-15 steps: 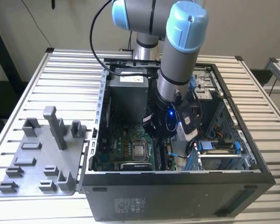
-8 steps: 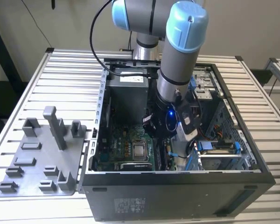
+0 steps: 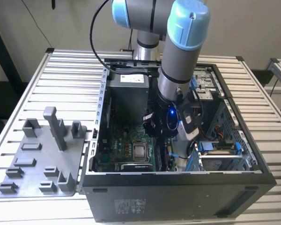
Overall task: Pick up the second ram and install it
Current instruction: 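Insert the second ram into the second slot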
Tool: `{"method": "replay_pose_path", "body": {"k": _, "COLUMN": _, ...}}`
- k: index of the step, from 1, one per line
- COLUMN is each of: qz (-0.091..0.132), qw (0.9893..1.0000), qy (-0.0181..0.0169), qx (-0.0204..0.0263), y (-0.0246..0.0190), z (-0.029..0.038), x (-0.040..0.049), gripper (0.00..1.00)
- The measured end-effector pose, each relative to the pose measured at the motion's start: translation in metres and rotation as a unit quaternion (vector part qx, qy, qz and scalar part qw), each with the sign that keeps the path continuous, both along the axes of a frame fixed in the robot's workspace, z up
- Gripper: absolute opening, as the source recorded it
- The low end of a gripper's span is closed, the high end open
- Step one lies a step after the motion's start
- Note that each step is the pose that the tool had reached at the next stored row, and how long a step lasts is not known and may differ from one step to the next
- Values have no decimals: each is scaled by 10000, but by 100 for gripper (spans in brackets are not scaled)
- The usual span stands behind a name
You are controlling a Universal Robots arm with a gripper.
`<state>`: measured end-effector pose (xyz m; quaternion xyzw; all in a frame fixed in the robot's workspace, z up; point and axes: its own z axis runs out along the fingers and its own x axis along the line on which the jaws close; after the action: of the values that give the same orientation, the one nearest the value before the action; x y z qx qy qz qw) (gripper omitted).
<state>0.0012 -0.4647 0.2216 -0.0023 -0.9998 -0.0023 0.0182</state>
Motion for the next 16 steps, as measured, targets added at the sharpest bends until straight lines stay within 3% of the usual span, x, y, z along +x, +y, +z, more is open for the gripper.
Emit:
{"method": "replay_pose_path", "body": {"k": 5, "qz": -19, "qw": 10000, "qy": 0, "qx": 6, "y": 0, "z": 196, "x": 0, "gripper": 28}}
{"method": "replay_pose_path", "body": {"k": 10, "qz": -20, "qw": 10000, "qy": 1, "qx": 8, "y": 0, "z": 204, "x": 0, "gripper": 25}}
{"method": "replay_pose_path", "body": {"k": 11, "qz": -20, "qw": 10000, "qy": 0, "qx": 8, "y": 0, "z": 204, "x": 0, "gripper": 13}}
{"method": "replay_pose_path", "body": {"k": 16, "qz": -20, "qw": 10000, "qy": 1, "qx": 8, "y": 0, "z": 212, "x": 0, "gripper": 11}}
